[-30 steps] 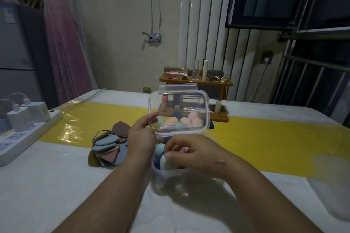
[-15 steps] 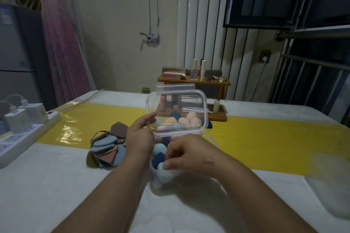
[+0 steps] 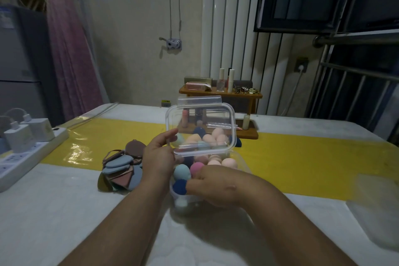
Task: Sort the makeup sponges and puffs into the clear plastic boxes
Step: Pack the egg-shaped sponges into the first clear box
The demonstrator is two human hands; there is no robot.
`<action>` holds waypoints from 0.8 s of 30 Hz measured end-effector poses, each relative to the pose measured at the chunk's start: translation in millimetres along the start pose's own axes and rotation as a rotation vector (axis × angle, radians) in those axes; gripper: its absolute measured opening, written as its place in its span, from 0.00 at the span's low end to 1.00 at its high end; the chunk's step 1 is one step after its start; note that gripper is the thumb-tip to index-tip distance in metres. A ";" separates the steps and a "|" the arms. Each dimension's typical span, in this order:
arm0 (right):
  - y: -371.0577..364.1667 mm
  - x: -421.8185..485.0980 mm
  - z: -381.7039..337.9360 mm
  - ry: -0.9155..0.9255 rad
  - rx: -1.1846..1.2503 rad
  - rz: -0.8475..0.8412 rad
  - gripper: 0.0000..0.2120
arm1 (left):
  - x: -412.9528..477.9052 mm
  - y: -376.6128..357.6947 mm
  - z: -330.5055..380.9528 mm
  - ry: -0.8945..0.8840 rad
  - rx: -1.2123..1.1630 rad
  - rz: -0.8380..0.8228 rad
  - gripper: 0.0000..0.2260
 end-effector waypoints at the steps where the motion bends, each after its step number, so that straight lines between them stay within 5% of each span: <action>1: -0.9 0.8 -0.7 -0.016 -0.022 0.001 0.21 | -0.1 -0.2 0.1 0.000 0.002 0.002 0.29; 5: -1.5 -0.8 -1.1 -0.049 -0.043 -0.008 0.24 | -1.0 -1.3 1.2 0.008 -0.023 0.013 0.29; 10: 3.2 -6.7 0.2 0.086 0.109 0.026 0.11 | -3.6 -2.7 3.7 0.016 -0.042 0.003 0.27; 24: 6.4 -7.6 3.0 0.274 0.173 0.190 0.11 | -2.9 -1.2 2.8 0.013 -0.030 -0.012 0.28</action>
Point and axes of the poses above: each hand's wrist, its own x-axis towards the middle knuckle, its own y-axis out of the back of the hand, z = x × y, the point moved 2 cm from there along x, towards the middle knuckle, and after that the axes turned 3 degrees about -z, right-handed, at the moved point
